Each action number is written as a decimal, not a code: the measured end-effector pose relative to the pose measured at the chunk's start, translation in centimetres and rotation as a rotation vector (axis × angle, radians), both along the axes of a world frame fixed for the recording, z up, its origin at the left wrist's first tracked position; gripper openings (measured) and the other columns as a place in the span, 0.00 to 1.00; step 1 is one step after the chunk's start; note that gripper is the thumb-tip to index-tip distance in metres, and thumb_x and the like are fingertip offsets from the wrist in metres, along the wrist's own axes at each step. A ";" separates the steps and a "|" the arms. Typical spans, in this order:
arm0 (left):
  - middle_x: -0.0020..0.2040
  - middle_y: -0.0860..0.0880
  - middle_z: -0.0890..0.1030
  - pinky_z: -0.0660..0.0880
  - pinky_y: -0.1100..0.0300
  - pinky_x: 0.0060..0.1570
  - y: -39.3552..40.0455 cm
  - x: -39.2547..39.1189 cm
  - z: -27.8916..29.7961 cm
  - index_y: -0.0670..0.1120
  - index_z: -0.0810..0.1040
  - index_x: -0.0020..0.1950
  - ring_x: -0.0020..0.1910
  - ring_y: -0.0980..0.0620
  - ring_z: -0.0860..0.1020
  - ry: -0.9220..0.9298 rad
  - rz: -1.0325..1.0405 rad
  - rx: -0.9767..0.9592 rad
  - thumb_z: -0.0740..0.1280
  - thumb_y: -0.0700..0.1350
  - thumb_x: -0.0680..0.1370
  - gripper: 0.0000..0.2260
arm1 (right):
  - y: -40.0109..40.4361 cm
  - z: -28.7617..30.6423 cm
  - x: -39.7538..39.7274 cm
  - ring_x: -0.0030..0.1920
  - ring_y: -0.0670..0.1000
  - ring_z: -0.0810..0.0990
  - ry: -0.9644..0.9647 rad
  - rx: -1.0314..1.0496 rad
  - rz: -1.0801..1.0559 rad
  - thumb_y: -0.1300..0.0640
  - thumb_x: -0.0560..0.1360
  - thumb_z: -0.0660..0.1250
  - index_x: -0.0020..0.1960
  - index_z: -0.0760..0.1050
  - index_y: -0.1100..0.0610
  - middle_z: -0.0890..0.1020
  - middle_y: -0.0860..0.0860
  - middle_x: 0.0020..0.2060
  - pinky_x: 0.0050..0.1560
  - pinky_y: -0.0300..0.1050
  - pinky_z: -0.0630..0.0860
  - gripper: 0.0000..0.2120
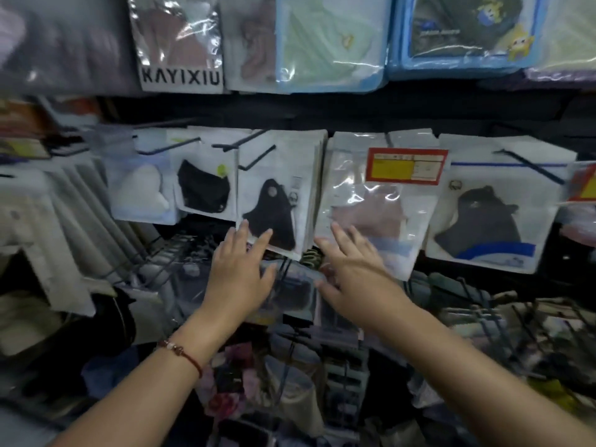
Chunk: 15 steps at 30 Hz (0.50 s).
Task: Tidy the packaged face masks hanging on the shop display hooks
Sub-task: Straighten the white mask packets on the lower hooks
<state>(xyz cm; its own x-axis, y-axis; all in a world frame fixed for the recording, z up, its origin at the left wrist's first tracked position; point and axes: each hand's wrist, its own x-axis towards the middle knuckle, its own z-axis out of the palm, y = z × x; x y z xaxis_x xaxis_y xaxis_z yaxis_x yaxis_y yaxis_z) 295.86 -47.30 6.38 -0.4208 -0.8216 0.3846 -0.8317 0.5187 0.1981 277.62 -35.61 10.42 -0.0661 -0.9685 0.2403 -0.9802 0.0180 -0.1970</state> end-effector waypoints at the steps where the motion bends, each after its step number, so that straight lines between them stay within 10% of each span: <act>1: 0.82 0.45 0.50 0.54 0.45 0.76 -1.0 1.0 0.0 0.57 0.57 0.80 0.80 0.43 0.49 0.018 0.001 0.016 0.61 0.57 0.82 0.28 | -1.1 0.0 1.0 0.79 0.54 0.40 -0.006 0.005 -0.008 0.43 0.80 0.60 0.80 0.47 0.45 0.42 0.50 0.80 0.75 0.49 0.39 0.34; 15: 0.62 0.50 0.77 0.71 0.57 0.52 -11.3 3.2 0.6 0.48 0.68 0.74 0.54 0.52 0.75 0.859 -0.098 0.757 0.69 0.48 0.78 0.24 | -10.6 -2.1 9.7 0.78 0.56 0.51 -0.520 -0.290 -0.361 0.55 0.76 0.68 0.80 0.41 0.51 0.43 0.52 0.80 0.74 0.50 0.57 0.44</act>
